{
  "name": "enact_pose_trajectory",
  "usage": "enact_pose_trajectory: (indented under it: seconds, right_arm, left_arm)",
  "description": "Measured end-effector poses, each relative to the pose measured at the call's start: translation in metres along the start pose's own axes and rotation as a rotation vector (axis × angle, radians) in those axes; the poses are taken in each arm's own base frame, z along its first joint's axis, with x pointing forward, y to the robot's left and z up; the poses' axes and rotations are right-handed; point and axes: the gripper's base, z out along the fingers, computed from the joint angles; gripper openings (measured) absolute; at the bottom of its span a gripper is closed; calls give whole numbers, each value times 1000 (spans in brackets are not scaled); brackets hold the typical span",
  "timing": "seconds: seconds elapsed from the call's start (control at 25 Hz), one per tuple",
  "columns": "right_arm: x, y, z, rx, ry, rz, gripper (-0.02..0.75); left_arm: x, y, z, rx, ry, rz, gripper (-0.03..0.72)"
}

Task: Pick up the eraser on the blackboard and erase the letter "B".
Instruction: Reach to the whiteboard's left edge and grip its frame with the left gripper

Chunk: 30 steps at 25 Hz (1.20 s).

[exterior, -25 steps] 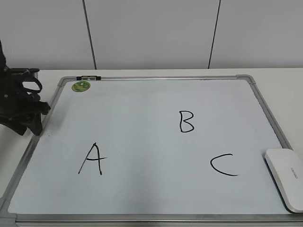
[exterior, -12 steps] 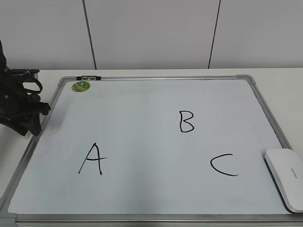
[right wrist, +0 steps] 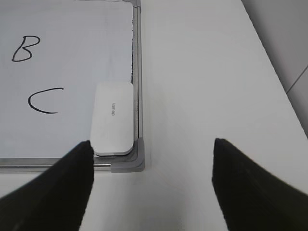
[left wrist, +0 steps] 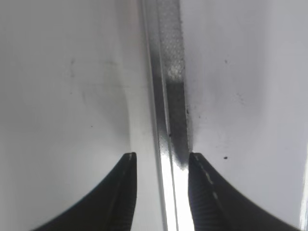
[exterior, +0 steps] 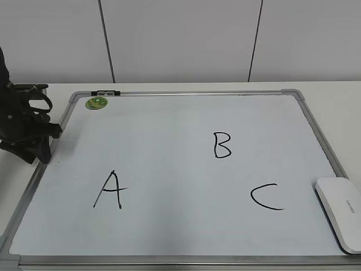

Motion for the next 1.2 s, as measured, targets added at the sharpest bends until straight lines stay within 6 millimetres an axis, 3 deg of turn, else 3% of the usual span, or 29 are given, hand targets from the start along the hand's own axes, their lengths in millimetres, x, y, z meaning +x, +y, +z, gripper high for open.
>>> enact_pose_trajectory:
  seconds: [0.2, 0.44, 1.0, 1.2]
  right_arm:
    - [0, 0, 0, 0, 0, 0, 591]
    - [0, 0, 0, 0, 0, 0, 591]
    - [-2, 0, -2, 0, -10, 1, 590]
    - [-21, -2, -3, -8, 19, 2, 591]
  left_arm:
    - [1, 0, 8, 4, 25, -5, 216]
    - [0, 0, 8, 11, 22, -16, 23]
    - [0, 0, 8, 15, 23, -25, 12]
    - [0, 0, 7, 16, 27, -25, 11]
